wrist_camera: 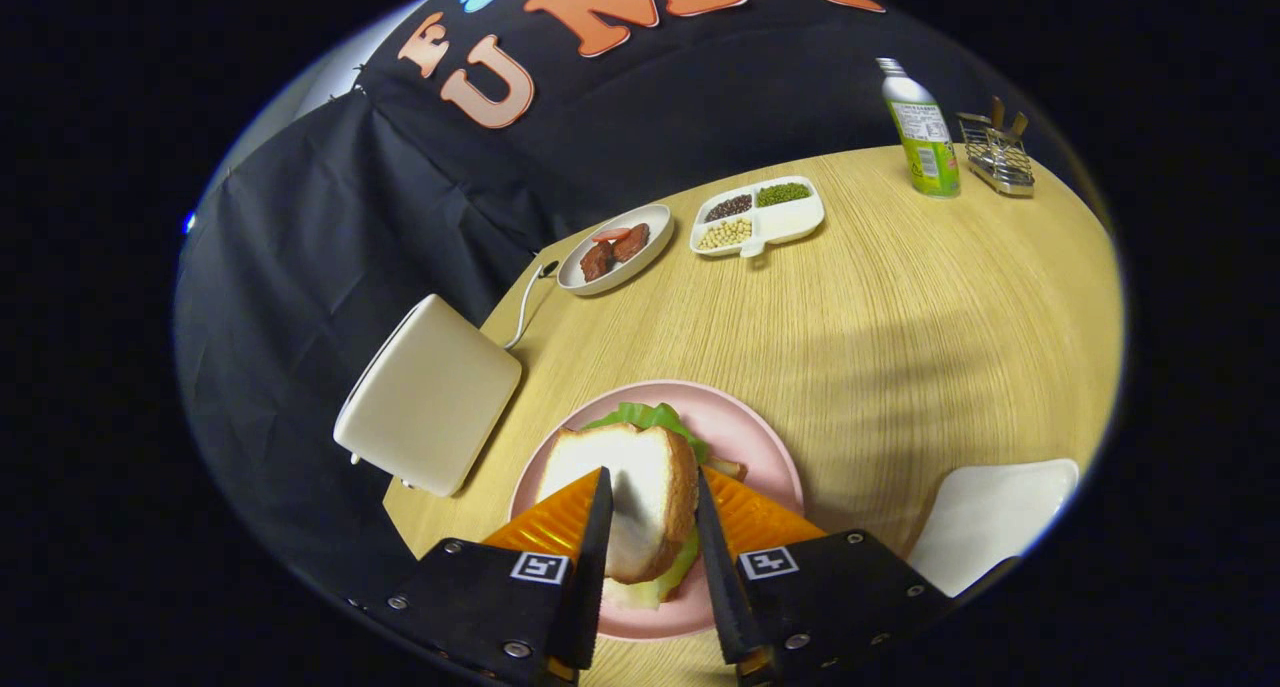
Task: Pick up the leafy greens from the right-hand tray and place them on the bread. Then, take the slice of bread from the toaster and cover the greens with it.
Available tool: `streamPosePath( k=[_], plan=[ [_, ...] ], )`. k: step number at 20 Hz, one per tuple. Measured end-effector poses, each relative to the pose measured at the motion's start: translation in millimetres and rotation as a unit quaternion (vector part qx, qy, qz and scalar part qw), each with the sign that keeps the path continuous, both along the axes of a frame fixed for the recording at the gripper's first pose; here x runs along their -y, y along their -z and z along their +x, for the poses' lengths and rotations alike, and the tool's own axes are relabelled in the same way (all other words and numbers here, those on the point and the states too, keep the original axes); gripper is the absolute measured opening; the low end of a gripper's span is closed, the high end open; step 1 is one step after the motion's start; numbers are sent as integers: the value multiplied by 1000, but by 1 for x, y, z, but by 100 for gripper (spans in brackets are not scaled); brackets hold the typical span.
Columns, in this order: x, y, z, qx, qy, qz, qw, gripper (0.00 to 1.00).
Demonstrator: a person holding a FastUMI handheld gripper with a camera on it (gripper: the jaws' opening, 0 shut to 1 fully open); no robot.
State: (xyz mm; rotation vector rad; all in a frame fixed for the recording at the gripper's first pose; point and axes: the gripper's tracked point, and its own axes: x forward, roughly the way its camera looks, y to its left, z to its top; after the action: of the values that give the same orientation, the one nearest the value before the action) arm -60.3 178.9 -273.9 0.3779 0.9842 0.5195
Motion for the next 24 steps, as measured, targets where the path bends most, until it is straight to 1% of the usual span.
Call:
streamPosePath(
  k=[1,3,4,6,8,10,13,17,18,20,21,24],
  plan=[
    [2,-3,2,14,1,-10,1000,48],
    [11,-4,9,49,4,-53,997,50],
    [12,-7,9,57,2,-65,996,55],
    [12,-16,15,74,13,-69,995,67],
    [18,-29,25,103,28,-76,991,69],
    [25,-51,37,147,47,-84,984,71],
    [30,-90,51,216,77,-79,970,76],
    [46,-144,65,308,111,-89,941,82],
    [45,-156,66,327,111,-89,934,83],
    [37,-175,58,340,103,-76,932,85],
    [31,-186,57,353,105,-69,927,85],
    [34,-222,60,398,118,-73,907,87]
  ],
)
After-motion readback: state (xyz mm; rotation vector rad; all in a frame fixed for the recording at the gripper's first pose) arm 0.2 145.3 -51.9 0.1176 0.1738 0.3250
